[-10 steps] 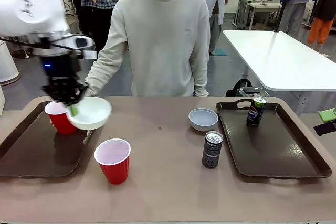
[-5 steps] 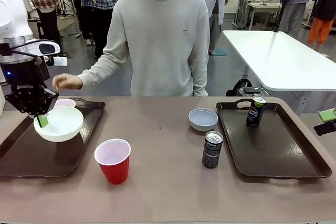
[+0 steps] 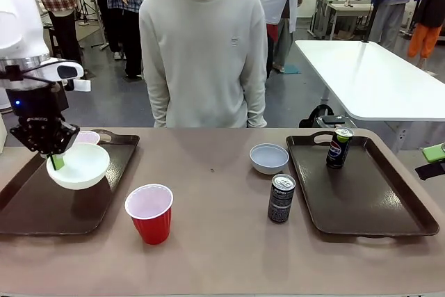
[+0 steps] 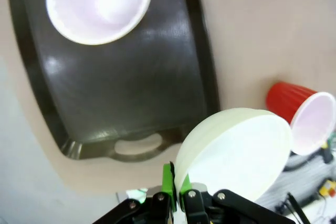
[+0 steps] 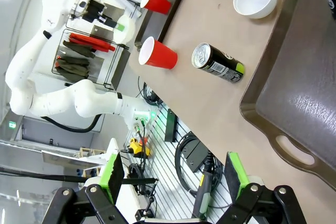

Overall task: Prepare tableware on both trays.
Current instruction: Pick up a Picnic Bowl from the table and place it on a Handle tray.

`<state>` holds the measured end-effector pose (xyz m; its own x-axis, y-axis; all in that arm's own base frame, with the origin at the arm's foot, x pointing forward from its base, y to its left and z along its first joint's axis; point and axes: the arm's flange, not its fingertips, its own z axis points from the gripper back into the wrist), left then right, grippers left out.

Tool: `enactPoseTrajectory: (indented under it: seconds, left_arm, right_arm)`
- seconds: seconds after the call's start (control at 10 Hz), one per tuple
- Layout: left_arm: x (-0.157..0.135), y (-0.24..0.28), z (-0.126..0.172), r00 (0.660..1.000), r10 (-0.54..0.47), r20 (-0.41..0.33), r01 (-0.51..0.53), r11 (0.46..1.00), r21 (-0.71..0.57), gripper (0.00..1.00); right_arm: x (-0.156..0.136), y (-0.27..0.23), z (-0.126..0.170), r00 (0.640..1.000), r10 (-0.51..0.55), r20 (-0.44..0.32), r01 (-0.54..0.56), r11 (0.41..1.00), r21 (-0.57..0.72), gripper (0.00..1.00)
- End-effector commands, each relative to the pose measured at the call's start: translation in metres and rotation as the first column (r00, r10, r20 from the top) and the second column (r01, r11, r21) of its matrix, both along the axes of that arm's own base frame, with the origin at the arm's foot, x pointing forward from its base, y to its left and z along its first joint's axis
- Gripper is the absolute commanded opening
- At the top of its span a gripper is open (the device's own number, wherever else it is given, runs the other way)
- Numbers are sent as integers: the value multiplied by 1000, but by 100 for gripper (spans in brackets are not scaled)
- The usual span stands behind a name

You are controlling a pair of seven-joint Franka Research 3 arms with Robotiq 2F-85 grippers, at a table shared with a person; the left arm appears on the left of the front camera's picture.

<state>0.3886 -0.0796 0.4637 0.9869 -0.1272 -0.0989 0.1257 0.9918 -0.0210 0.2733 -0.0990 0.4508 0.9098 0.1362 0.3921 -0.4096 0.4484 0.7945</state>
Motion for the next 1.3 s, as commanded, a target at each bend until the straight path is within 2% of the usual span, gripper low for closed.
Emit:
enactPoseTrajectory:
  seconds: [0.0, 0.2, 0.4, 0.5, 0.7, 1.0, 1.1, 1.2]
  left_arm:
    - [-5, 30, -36, 999, 35, -25, -35, 999, -13, 4]
    - [-10, 40, -72, 994, 44, -104, -48, 998, -39, 4]
    - [-13, 41, -91, 988, 40, -150, -44, 999, -24, 4]
    - [-12, 40, -95, 988, 39, -148, -40, 999, -4, 4]
    - [-9, 37, -102, 993, 82, -88, -77, 995, 60, 7]
    - [2, 37, -117, 987, 155, -49, -151, 986, 73, 10]
    - [1, 36, -118, 986, 156, -50, -153, 986, 73, 15]
    - [1, 36, -118, 986, 157, -49, -154, 985, 74, 70]
  right_arm:
    - [3, 0, 0, 1000, 2, 19, -2, 1000, 27, 100]
    - [3, 0, 0, 1000, 2, 19, -2, 1000, 27, 100]
    - [3, 0, 0, 1000, 2, 19, -2, 1000, 27, 100]
    - [3, 0, 0, 1000, 2, 19, -2, 1000, 27, 100]
    - [3, 0, 0, 1000, 2, 19, -2, 1000, 27, 100]
    - [3, 0, 0, 1000, 2, 19, -2, 1000, 27, 100]
    - [3, 0, 0, 1000, 2, 19, -2, 1000, 27, 100]
    - [3, 0, 0, 1000, 2, 19, -2, 1000, 27, 100]
